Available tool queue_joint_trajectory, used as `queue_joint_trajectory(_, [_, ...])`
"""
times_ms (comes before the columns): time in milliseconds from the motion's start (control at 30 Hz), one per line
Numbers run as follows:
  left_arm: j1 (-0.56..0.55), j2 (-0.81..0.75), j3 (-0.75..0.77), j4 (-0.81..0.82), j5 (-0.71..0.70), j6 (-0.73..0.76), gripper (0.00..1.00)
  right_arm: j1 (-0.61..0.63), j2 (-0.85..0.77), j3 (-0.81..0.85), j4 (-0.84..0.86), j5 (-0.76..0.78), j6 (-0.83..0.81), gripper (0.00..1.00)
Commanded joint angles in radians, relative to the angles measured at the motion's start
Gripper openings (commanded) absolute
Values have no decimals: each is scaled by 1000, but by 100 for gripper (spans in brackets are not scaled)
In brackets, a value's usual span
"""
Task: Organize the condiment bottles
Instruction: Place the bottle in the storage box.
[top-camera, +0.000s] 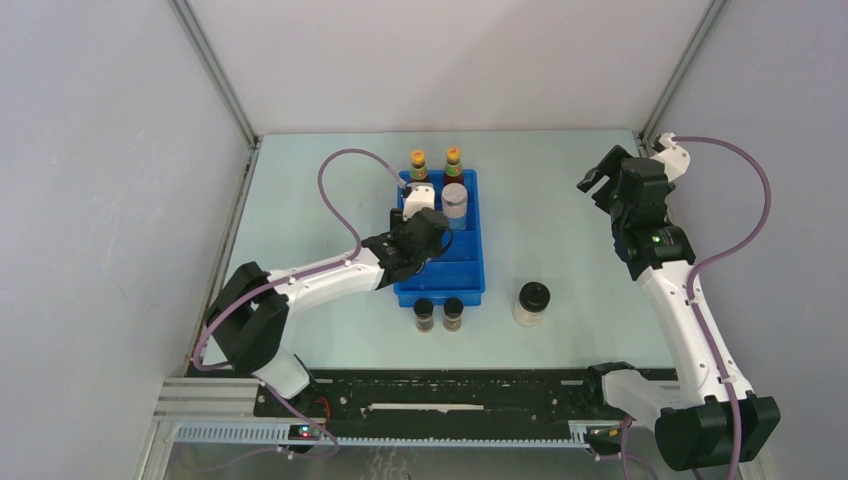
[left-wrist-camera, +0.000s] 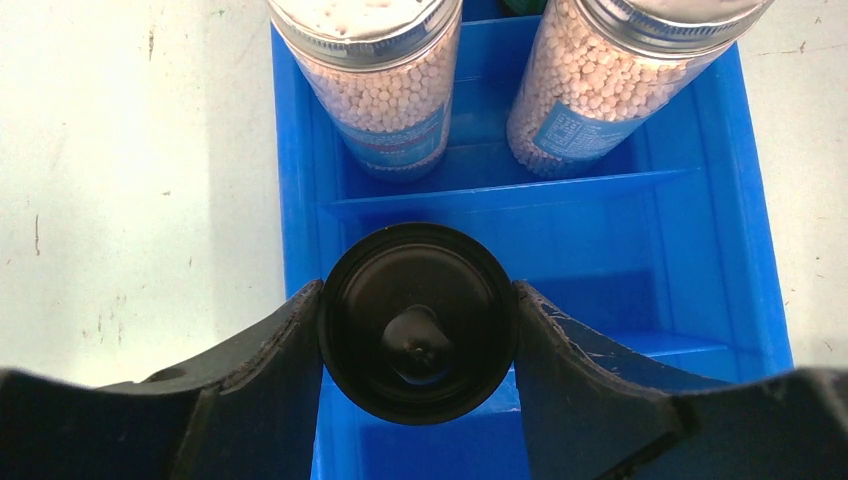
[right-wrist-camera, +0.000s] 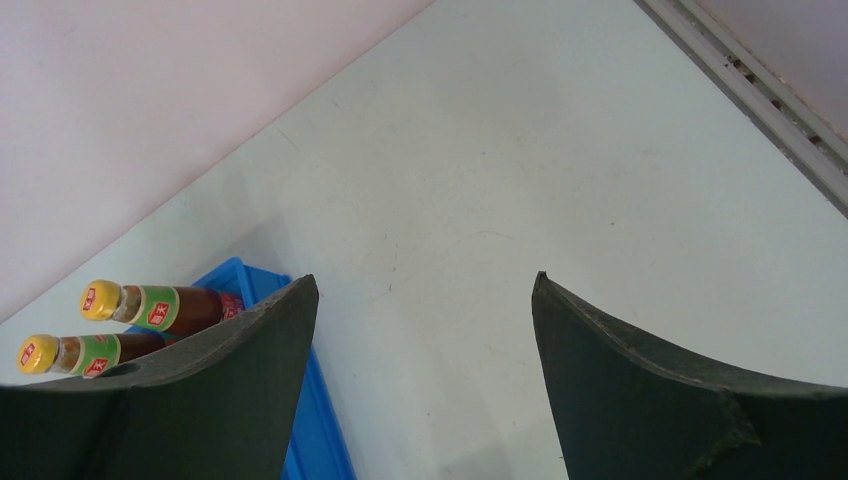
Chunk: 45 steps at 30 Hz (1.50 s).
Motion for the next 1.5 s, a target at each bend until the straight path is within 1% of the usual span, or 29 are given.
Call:
queue_joint_trajectory(0, [-3,-4,-7,50,-8,-23,0,3,-23,2,41,9,-25,87])
queue_joint_trajectory(567, [1,21,9,31,-6,-33,1,0,-18,2,42,3,-24,87])
queue_joint_trajectory(967, [0,32,17,19,2,-37,24,1,-18,2,35,5,-19,87])
queue_joint_trajectory(1133, [0,30,16,19,1,-35,38,3,-18,2,31,6,-18,87])
queue_joint_trajectory(1267, [0,27,13,19,1,-35,53,6,-18,1,29,7,-16,87])
queue_joint_trajectory(1367, [1,27,13,19,0,-36,59,6,-16,1,27,9,-16,87])
queue_joint_trajectory(1467, [0,25,12,19,-3,-38,66,8,-16,1,26,10,-16,87])
